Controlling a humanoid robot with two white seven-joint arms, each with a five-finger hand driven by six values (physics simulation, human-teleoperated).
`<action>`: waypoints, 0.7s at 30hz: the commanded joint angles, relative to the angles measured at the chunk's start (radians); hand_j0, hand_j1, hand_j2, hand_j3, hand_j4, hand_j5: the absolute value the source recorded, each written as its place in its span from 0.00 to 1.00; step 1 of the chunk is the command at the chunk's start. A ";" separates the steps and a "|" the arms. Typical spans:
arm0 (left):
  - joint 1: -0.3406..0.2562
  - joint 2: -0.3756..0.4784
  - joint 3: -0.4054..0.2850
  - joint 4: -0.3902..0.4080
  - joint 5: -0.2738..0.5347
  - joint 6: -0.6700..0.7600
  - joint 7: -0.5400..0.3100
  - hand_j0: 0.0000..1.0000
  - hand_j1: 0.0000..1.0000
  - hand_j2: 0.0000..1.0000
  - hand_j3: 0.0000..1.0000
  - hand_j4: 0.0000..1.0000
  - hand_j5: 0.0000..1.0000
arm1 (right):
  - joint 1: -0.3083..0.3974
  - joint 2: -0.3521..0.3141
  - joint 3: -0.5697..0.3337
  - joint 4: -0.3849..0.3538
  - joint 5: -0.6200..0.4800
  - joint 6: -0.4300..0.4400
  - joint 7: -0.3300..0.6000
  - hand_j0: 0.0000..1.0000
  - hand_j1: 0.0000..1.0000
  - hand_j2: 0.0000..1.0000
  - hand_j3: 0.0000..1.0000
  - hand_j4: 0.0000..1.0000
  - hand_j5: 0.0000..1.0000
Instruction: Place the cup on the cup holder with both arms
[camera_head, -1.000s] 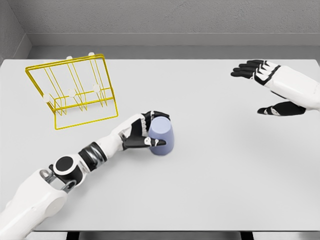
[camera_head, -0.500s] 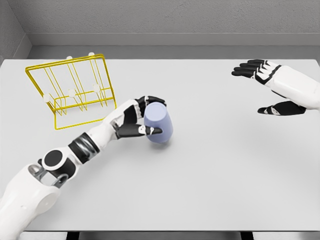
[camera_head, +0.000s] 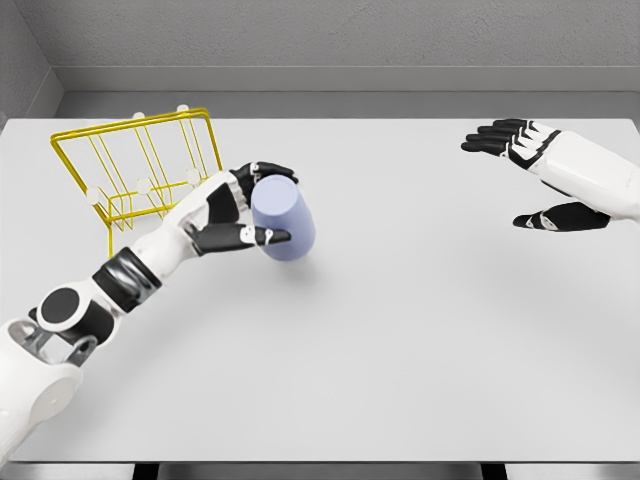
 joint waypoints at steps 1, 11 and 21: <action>0.000 0.028 0.024 -0.015 0.022 -0.002 0.000 0.65 0.65 0.65 0.65 0.65 0.65 | 0.000 -0.001 0.000 -0.001 -0.008 0.003 -0.001 1.00 1.00 1.00 1.00 1.00 1.00; -0.032 0.084 0.058 -0.023 0.073 -0.003 0.000 0.65 0.65 0.65 0.65 0.65 0.65 | 0.000 0.006 0.000 -0.001 -0.009 0.003 -0.001 1.00 1.00 1.00 1.00 1.00 1.00; -0.044 0.130 0.092 -0.029 0.105 -0.003 0.000 0.65 0.65 0.65 0.65 0.65 0.65 | 0.000 0.012 0.000 -0.001 -0.009 0.003 -0.001 1.00 1.00 1.00 1.00 1.00 1.00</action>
